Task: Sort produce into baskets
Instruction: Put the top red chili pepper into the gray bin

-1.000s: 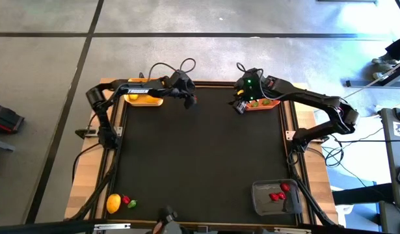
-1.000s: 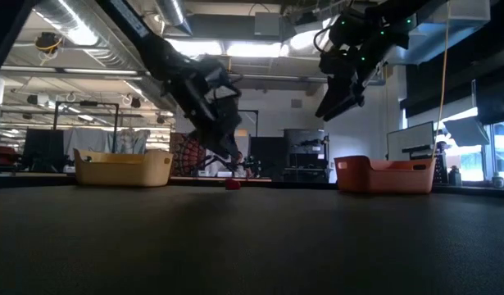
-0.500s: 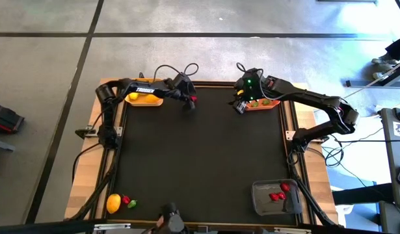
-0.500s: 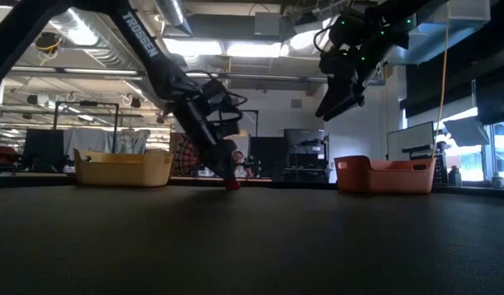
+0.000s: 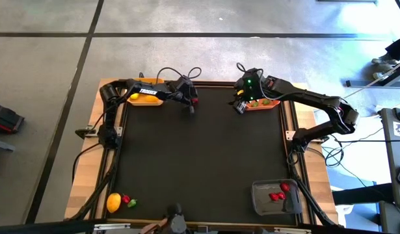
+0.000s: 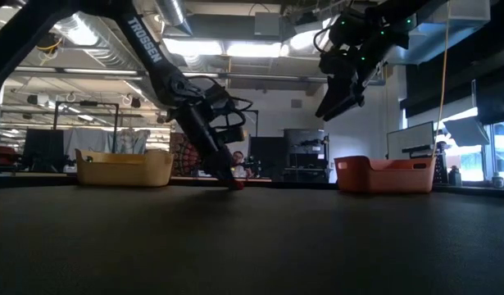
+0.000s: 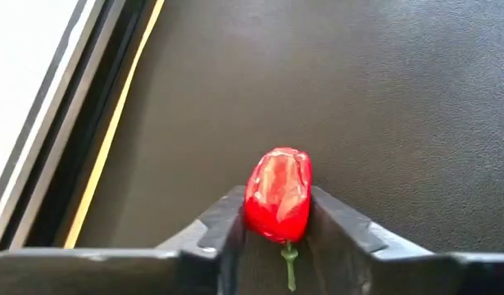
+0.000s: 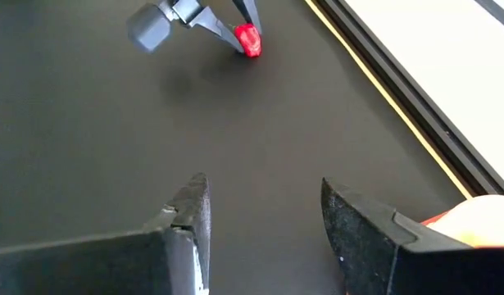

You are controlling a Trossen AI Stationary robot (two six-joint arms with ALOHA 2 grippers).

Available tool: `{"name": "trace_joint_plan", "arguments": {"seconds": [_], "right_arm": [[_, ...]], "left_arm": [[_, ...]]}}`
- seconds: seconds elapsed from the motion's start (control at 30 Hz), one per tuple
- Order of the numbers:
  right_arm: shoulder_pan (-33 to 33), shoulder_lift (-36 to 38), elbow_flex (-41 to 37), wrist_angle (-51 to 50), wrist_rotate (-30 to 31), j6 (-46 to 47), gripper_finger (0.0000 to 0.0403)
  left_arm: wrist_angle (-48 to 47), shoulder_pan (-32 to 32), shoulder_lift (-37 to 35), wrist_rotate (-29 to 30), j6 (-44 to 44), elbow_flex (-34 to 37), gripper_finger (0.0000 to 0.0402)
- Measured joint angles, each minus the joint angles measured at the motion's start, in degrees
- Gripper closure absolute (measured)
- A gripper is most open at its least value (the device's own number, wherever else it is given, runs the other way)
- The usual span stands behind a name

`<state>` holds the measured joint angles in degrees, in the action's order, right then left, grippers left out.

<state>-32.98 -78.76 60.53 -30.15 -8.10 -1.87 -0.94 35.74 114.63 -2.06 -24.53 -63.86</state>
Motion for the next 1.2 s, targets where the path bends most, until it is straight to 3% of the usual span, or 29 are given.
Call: {"name": "trace_joint_plan", "arguments": {"seconds": [0.23,0.67,1.2], "right_arm": [[0.00,-0.02,0.00,-1.02,-2.23,-1.22,0.0233],[1.14,-0.04,0.00,-9.77,-3.00,0.10,0.0233],[20.83,2.37,-1.16,-12.77,2.97,2.49,0.0233]], "left_arm": [[0.23,-1.34,-0.10,0.77,-0.64,0.04,0.0333],[-5.34,-5.55,-12.43,1.63,1.52,0.22,0.0326],[-12.36,-13.11,-24.74,1.45,7.93,0.70,0.0324]]}}
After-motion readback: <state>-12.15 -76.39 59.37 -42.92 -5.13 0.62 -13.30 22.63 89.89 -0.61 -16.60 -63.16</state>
